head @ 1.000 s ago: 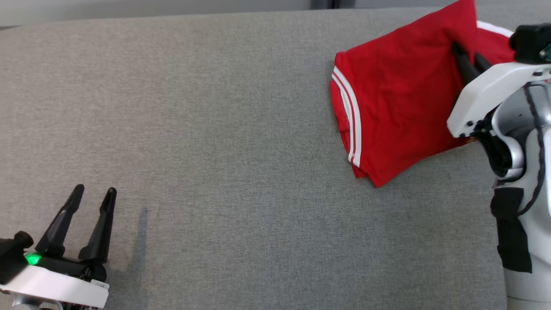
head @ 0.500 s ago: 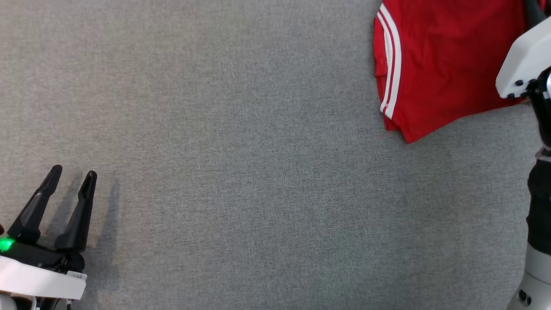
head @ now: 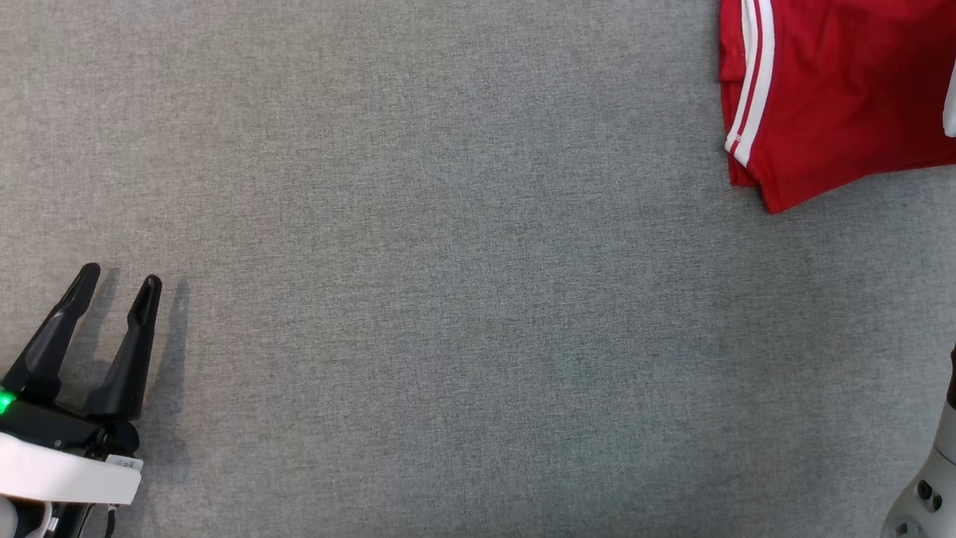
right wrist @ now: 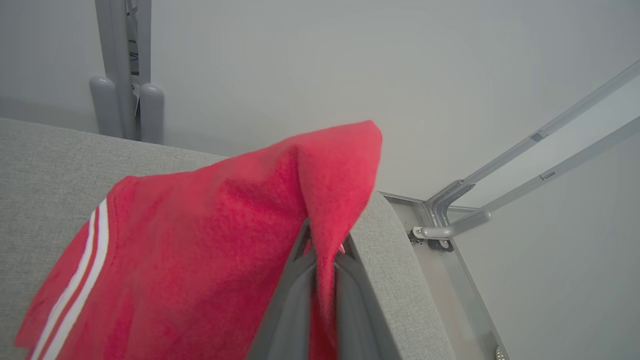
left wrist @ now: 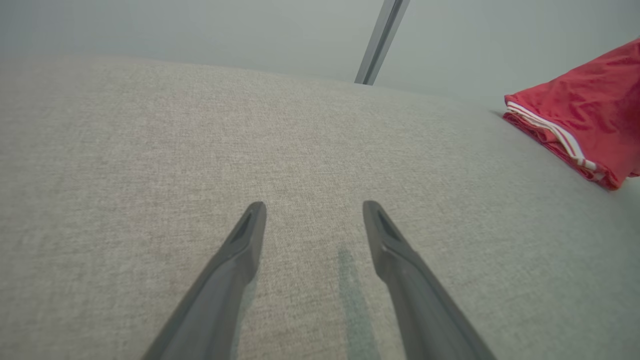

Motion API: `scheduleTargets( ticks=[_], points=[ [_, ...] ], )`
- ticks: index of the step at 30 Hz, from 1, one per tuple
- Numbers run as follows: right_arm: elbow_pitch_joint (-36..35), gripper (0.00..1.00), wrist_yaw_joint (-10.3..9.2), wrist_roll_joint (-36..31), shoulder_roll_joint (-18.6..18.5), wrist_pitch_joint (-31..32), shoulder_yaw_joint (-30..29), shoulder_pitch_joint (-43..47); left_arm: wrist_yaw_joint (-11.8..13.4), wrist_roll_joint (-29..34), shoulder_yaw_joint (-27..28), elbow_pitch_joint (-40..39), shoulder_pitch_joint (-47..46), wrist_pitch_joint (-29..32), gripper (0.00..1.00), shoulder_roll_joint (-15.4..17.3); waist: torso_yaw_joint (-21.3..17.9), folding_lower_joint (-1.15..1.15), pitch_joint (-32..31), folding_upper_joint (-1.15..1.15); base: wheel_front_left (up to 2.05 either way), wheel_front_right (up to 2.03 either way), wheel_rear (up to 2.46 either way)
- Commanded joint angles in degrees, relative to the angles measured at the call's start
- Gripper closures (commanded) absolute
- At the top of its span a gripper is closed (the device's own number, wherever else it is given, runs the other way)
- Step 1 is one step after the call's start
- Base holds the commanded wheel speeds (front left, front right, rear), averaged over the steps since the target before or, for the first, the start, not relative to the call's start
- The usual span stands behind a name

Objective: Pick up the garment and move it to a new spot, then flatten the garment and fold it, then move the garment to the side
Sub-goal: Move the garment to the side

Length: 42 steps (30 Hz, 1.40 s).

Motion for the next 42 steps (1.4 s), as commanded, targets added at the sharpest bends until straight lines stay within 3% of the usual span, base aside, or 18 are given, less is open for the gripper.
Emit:
scheduleTargets(
  ticks=[1,3,5,6,7,13,23,35,42],
  points=[
    [-0.02,1.00,-0.01,-0.82,-0.41,0.44,0.17,-0.90,-0.11,-0.33,0.01,0.05,-1.02,-0.20,0.00,0.45,0.18,0.00,0.08,0.00,0.00,0.00,0.00],
    [1.16,1.00,-0.01,-2.00,-0.40,0.95,0.47,-1.01,-0.11,-0.50,-0.16,0.16,-1.33,-0.19,0.00,0.49,0.42,0.00,0.19,0.00,0.00,0.00,0.00],
    [2.12,0.55,-0.01,-2.57,-0.38,1.00,0.49,-1.18,-0.11,-0.54,-0.29,0.24,-1.78,-0.20,0.00,0.50,0.66,0.00,0.26,0.00,0.00,0.00,0.00],
    [2.68,0.14,-0.01,-2.52,-0.43,0.54,0.27,-1.32,-0.11,-0.56,-0.41,0.31,-1.95,-0.19,0.00,0.46,0.81,0.00,0.25,0.00,0.00,0.00,0.00],
    [3.39,0.00,-0.01,-2.17,-0.42,0.13,-0.06,-1.36,-0.11,-0.61,-0.60,0.44,-2.10,-0.19,0.00,0.40,0.98,0.00,0.17,0.00,0.00,0.00,0.00],
    [7.51,0.00,-0.01,-1.83,-0.42,-2.60,-0.32,-0.44,-0.11,-0.55,-1.15,1.30,-1.94,-0.20,0.00,-0.23,1.27,0.00,-1.56,0.00,0.00,0.00,0.00],
    [10.58,0.00,-0.01,-6.97,-0.38,-6.75,1.13,0.19,-0.11,1.08,-1.11,2.85,0.48,-0.19,0.00,-2.94,-1.05,0.00,-8.55,0.00,0.00,0.00,0.00],
    [8.45,0.00,-0.01,5.56,-0.37,-15.45,4.41,5.38,-0.11,3.52,-0.07,5.31,3.06,-0.20,0.00,-7.08,-3.69,0.00,-17.04,0.00,0.00,0.00,0.00],
    [4.40,0.00,-0.01,14.69,-0.37,-19.41,7.41,14.29,-0.11,5.31,3.47,6.92,4.63,-0.19,0.00,-9.89,-4.48,0.00,-21.47,0.00,0.00,0.00,0.00]
  ],
)
